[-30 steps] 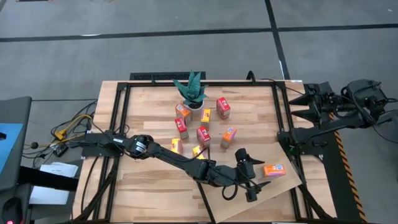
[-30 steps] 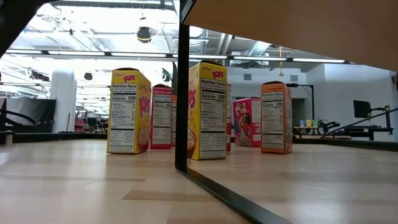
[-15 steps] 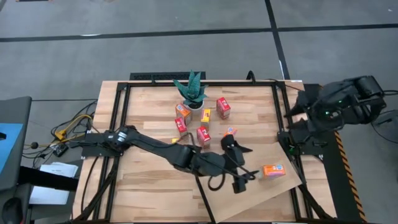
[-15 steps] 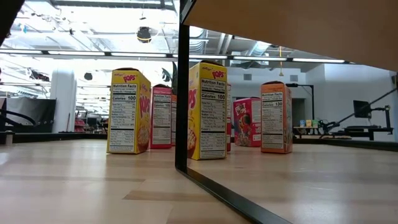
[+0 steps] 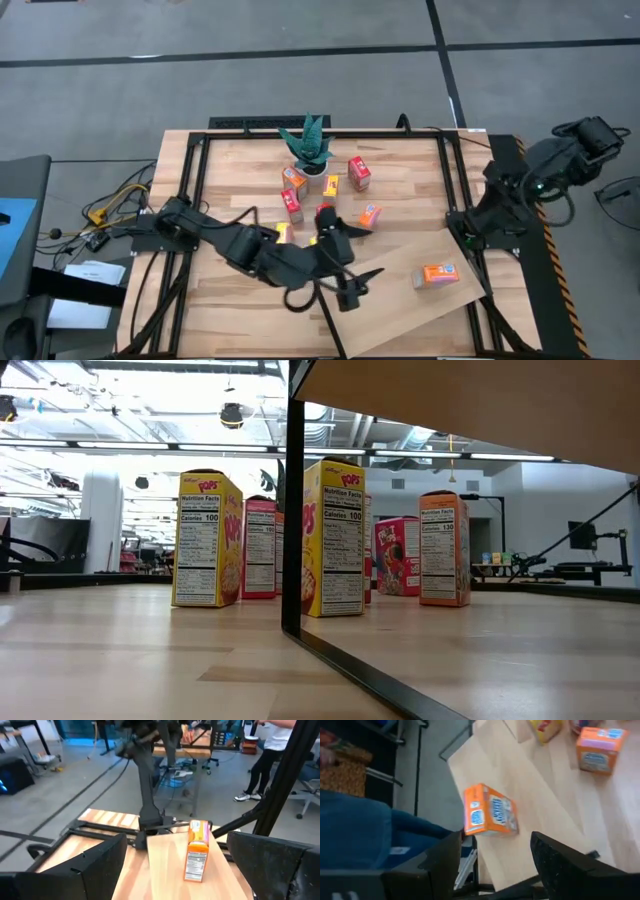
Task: Stack cereal on shelf
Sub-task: Put the top right orange cereal box on the shelf
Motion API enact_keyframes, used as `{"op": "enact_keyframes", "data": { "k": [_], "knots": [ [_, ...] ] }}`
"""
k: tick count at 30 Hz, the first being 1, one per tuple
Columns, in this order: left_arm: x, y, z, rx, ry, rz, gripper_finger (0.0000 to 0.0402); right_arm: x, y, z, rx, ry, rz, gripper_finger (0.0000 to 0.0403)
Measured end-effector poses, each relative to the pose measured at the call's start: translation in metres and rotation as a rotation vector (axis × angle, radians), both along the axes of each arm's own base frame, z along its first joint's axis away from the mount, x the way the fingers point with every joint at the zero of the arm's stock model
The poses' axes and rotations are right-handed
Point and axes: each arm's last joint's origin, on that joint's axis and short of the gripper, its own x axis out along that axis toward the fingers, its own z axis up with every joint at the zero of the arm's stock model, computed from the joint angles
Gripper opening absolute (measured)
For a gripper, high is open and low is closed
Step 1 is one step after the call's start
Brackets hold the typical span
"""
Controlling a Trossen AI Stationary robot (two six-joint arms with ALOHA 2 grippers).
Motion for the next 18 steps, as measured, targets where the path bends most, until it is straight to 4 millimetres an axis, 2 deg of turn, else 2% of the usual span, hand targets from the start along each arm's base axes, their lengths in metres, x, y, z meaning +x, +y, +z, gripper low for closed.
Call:
{"op": "enact_keyframes", "data": {
  "k": [2,6,8,10,12,15,18],
  "knots": [
    [-0.008,0.001,0.009,0.017,-0.015,0.011,0.0336,0.010,0.007,0.006,0.026,-0.061,0.034,0.0265],
    [-0.024,0.008,0.028,0.022,-0.060,0.044,0.0336,0.045,0.032,0.028,0.061,-0.347,0.165,0.0265],
    [-0.029,0.011,0.033,0.018,-0.070,0.052,0.0336,0.058,0.046,0.034,0.080,-0.433,0.241,0.0265],
    [-0.031,0.014,0.036,0.016,-0.074,0.056,0.0336,0.067,0.057,0.029,0.064,-0.393,0.282,0.0265],
    [-0.032,0.015,0.037,0.018,-0.072,0.056,0.0336,0.073,0.063,0.017,0.011,-0.279,0.304,0.0265],
    [-0.033,0.015,0.037,0.022,-0.065,0.055,0.0336,0.085,0.076,-0.007,-0.140,-0.078,0.331,0.0256],
    [-0.033,0.015,0.033,0.029,-0.035,0.054,0.0336,0.097,0.091,-0.025,-0.308,0.016,0.344,0.0234]
  ]
}}
